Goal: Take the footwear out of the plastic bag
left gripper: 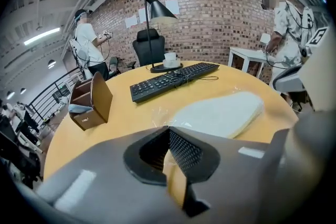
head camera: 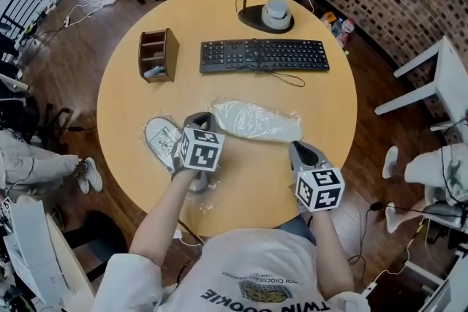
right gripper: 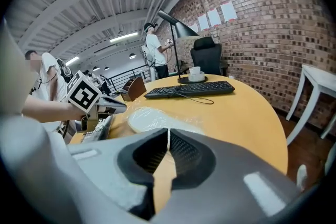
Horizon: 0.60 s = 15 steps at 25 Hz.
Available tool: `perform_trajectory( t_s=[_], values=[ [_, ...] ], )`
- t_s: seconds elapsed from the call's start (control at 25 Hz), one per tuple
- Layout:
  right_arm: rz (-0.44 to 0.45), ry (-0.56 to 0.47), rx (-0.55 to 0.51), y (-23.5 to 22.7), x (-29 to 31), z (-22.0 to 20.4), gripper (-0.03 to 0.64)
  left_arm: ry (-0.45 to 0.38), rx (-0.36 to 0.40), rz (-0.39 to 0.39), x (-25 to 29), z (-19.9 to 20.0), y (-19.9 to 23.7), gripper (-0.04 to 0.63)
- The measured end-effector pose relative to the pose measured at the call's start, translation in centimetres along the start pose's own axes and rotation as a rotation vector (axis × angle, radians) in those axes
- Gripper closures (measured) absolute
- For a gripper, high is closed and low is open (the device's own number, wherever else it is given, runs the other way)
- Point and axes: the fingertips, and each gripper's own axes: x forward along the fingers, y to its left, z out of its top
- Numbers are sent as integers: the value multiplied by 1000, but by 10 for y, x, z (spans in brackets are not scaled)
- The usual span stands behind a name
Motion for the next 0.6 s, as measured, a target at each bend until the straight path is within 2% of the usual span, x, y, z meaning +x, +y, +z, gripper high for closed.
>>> perform_trajectory(
  t_s=[0.24, 0.4, 0.6],
  values=[
    [23, 48, 127, -29, 12, -11, 590, 64, 32, 16, 26, -13, 5, 589],
    [56, 73, 249, -42, 17, -21, 569, 97, 47, 32, 37, -20, 6, 588],
    [122, 92, 373, -44, 24, -32, 533, 110, 32, 81, 39, -23, 19, 588]
  ],
)
